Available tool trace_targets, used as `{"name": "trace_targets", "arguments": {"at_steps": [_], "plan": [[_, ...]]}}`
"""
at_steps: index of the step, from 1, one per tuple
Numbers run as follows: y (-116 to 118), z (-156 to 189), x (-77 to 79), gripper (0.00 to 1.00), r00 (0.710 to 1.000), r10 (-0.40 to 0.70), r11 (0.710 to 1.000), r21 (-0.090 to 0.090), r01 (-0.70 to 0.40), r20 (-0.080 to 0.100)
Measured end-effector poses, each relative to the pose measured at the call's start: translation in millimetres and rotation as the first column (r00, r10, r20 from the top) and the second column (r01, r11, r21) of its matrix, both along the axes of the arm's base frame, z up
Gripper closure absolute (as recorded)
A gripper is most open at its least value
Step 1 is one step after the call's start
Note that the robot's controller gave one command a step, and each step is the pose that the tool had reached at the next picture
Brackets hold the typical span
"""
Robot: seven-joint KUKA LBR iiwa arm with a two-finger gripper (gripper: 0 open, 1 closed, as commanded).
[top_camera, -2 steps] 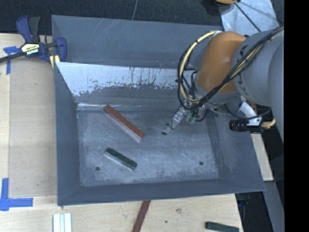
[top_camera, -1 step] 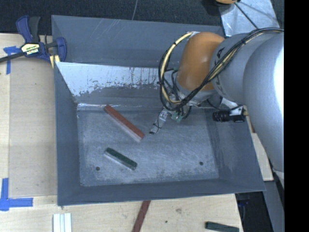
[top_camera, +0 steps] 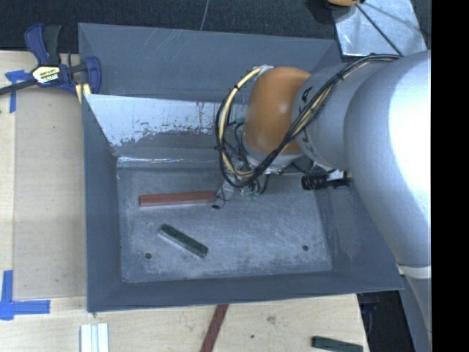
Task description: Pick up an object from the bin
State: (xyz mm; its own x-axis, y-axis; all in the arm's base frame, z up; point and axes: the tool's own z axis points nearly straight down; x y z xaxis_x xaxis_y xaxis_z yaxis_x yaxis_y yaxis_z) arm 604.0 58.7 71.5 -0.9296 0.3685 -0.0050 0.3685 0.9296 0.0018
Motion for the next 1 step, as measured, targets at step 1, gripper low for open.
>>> {"name": "trace_targets", "arguments": {"at_steps": [1], "plan": [[0.1,-1.1,-0.9,0.0,1.0,0.001,1.0,0.0,-0.001,-0.003]]}}
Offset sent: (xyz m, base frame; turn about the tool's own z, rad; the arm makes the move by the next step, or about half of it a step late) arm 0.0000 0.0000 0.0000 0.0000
